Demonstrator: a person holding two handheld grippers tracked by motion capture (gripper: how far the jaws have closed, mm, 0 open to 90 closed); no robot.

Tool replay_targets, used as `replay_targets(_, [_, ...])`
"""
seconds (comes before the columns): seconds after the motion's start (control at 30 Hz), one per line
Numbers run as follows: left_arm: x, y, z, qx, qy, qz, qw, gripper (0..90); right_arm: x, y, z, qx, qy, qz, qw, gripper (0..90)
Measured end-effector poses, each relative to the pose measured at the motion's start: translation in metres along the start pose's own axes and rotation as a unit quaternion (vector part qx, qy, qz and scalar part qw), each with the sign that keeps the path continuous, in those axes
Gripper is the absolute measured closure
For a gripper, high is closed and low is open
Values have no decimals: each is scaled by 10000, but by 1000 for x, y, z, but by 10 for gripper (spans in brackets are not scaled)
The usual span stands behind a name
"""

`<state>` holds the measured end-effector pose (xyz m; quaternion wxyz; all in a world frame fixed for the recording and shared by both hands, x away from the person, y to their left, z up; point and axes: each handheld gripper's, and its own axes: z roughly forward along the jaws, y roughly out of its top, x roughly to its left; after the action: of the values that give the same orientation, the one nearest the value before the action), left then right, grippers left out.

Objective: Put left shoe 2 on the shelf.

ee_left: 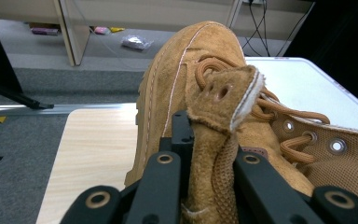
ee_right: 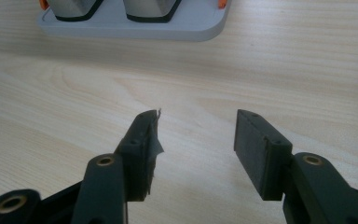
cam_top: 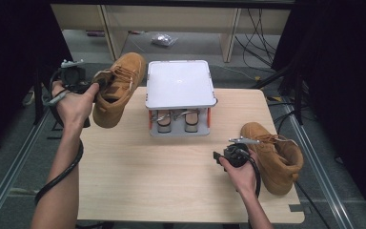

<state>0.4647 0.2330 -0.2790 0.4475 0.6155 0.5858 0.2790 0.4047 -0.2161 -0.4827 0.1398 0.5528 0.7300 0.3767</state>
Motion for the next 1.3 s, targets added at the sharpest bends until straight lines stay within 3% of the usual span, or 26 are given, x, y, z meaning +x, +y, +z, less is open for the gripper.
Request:
replay_targets(0.47, [-16, 11, 7, 29, -206, -1, 9998, 838, -1, 0, -2, 2, -43, 26, 10000, 504])
replay_targets(0.5, [-17, 11, 8, 38, -219, 15, 9998, 839, 3, 0, -2, 30, -33, 225, 9997, 504])
replay_targets(0.83, [-25, 18, 8, 26, -276, 54, 9996, 838, 4, -1, -1, 35, 3, 209, 9998, 504])
replay_targets(0.9, [-26, 20, 8, 28, -292, 71, 9995, 838, 2, -1, -1, 9, -1, 118, 9999, 503])
replay_targets(1.0, [-29, 22, 8, 35, -319, 65, 9995, 838, 4, -1, -1, 28, -49, 218, 9997, 504])
replay_targets(1.07, [-31, 22, 9, 35, -339, 72, 9994, 839, 2, -1, -1, 1, -50, 90, 9999, 504])
replay_targets(1.13, [-32, 23, 9, 36, -349, 84, 9993, 839, 4, -1, -1, 30, -6, 240, 9997, 503])
replay_targets(1.3, [-35, 24, 12, 61, -363, 85, 9993, 838, 3, -1, -2, 27, -19, 163, 9999, 504])
